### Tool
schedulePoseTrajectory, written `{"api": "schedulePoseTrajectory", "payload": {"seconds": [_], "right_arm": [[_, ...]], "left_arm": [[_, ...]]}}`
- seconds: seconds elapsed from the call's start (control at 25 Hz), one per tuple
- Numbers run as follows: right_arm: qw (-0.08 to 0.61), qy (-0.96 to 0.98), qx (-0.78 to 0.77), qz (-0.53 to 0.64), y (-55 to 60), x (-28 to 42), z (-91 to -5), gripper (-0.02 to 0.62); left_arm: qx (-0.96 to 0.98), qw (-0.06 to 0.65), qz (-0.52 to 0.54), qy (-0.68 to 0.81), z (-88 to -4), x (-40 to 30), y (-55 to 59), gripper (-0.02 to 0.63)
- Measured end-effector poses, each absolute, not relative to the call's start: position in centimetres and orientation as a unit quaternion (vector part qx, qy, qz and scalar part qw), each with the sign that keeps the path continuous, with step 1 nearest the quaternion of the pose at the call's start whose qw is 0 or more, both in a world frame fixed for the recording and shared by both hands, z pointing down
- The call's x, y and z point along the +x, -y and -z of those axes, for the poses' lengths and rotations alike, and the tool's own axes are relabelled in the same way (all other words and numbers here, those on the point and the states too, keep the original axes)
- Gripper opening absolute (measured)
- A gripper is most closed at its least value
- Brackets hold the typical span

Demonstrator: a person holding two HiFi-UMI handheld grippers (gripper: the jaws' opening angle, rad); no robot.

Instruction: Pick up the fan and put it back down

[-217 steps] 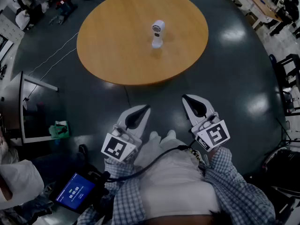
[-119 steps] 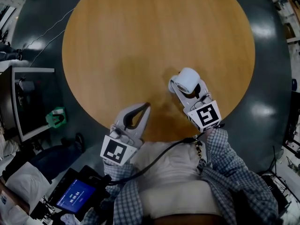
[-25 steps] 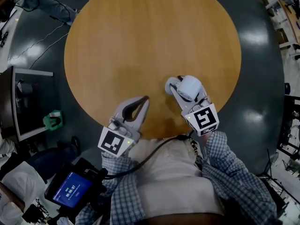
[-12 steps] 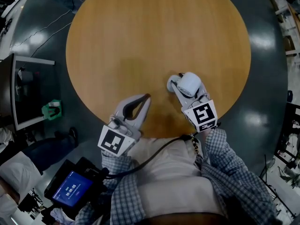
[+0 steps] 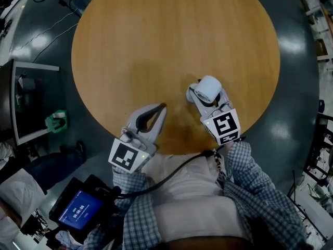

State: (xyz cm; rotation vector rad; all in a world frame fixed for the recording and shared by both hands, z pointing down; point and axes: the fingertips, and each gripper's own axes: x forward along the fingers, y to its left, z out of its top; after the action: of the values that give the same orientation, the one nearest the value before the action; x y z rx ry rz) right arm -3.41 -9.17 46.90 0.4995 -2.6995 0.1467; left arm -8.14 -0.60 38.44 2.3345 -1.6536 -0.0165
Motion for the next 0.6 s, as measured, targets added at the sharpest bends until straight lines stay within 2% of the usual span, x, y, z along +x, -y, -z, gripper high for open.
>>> {"api": "schedulePoseTrajectory", "payload": {"seconds": [0.36,0.52,0.6], "right_arm": [[0.189,0.964,0.176,-0.060,8.8,-3.2,-47.3,0.150],[0.192,0.963,0.176,-0.065,8.5,-3.0,-47.5,0.170],[0.194,0.962,0.180,-0.072,8.4,-2.2,-48.0,0.200]], "left_arm": [[0.810,0.140,0.006,0.569,-38.4,-8.1,0.4,0.000],[0.813,0.138,0.006,0.565,-38.2,-7.9,0.4,0.000],[0.815,0.138,0.006,0.563,-38.3,-7.6,0.6,0.000]]}}
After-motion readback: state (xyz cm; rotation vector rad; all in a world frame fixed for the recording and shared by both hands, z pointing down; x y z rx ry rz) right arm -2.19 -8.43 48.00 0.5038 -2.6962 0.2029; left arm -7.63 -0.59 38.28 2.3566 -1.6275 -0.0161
